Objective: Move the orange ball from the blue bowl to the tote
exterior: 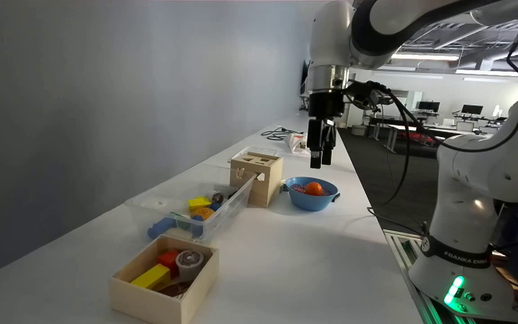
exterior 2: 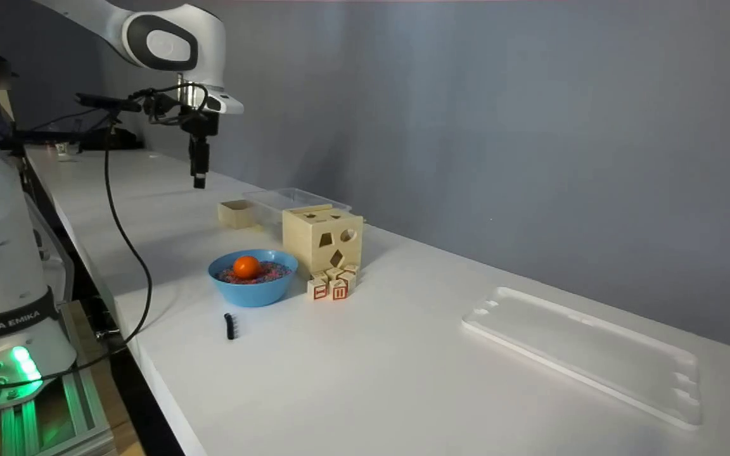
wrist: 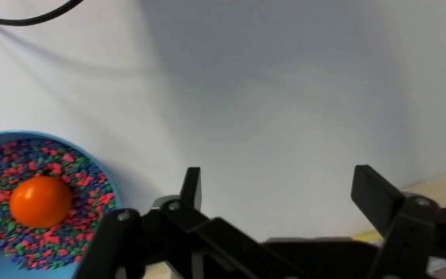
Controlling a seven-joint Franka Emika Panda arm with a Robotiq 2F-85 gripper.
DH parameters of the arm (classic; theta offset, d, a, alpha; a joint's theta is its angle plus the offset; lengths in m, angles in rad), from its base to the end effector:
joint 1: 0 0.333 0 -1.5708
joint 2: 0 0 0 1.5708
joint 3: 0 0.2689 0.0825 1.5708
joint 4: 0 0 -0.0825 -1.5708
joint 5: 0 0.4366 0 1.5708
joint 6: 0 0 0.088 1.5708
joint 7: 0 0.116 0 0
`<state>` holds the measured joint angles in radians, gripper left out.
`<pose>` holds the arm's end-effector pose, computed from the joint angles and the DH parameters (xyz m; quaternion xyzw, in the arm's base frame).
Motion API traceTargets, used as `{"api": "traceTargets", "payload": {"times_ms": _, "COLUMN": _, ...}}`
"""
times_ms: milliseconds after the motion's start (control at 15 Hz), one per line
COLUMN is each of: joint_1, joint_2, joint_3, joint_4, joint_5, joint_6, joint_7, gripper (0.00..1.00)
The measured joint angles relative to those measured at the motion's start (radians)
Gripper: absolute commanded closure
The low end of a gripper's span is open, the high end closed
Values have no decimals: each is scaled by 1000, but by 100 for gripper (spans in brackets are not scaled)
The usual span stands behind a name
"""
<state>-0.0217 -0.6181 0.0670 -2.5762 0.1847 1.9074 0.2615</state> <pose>0.4286 0.0312 0.3913 -0.9866 0.1467 0.0347 0.0625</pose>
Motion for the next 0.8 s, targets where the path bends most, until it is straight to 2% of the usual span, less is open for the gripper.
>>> {"api": "traceTargets", "payload": {"times_ms": 333, "joint_1": -102, "joint_2": -43, "joint_3": -129, "joint_4": -49, "joint_5": -163, "joint_6": 4, "joint_7": -174, "gripper": 0}}
{"api": "traceTargets", "payload": {"times_ms": 467, "joint_1": -149, "joint_2": -35, "joint_3": -180, "joint_4": -70, "joint_5": -208, "joint_6": 10, "joint_7": -204, "gripper": 0}}
{"api": "traceTargets", "payload": {"times_ms": 600, "joint_1": -185, "joint_2": -16, "joint_3": -200, "joint_4": -75, "joint_5": -224, "joint_6": 11, "joint_7": -204, "gripper": 0}}
{"api": "traceTargets", "payload": {"times_ms": 800, "joint_1": -187, "joint_2": -4, "joint_3": -197, "joint_4": -75, "joint_5": -221, "joint_6": 16, "joint_7": -199, "gripper": 0}}
